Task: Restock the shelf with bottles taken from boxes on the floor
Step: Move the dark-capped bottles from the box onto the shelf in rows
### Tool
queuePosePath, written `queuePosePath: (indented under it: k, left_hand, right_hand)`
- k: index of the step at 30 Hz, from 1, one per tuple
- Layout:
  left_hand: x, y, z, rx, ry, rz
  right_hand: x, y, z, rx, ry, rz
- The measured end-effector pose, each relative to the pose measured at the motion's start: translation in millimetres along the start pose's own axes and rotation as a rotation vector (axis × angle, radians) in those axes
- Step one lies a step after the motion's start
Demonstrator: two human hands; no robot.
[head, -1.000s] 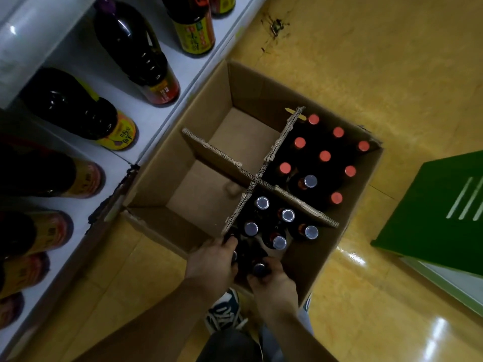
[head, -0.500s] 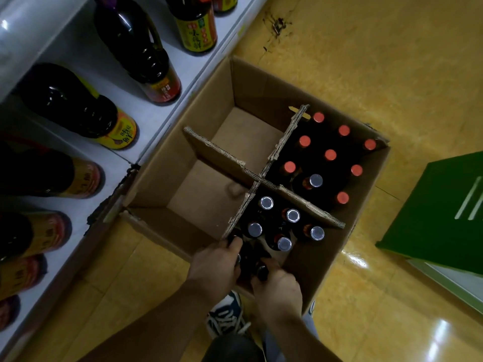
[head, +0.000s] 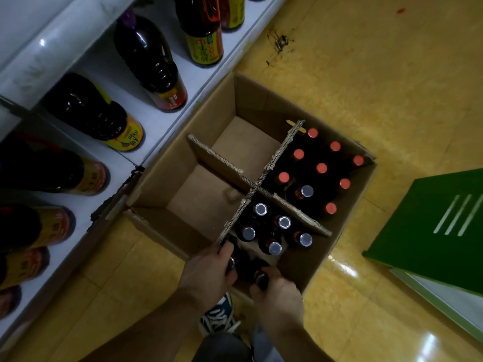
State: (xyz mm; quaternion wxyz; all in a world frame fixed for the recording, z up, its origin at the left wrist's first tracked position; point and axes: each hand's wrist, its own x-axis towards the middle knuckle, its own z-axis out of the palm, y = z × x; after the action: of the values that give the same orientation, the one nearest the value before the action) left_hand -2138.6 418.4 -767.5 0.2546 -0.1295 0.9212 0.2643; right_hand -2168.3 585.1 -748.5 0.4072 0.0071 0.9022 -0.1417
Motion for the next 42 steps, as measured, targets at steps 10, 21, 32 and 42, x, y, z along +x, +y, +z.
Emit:
queuePosePath:
  k: [10,21,32,42]
  left_hand:
    - [-46,39,-56,-0.040,0.021,-0.027]
    - [-99,92,-147,-0.076,0.067,-0.087]
    - [-149,135,-242,-0.123,0.136,-0.116]
    - [-210,172,-351,-0.174,0.189,-0.136]
  right_hand:
    - [-49,-22,-64,-0.039,0.023,-0.077]
    - [-122,-60,-156,-0.034,0.092,-0.126]
    - [-195,-96,-235,0.019,0.149,-0.129]
    - [-269,-149,-331,0.093,0.189,-0.180]
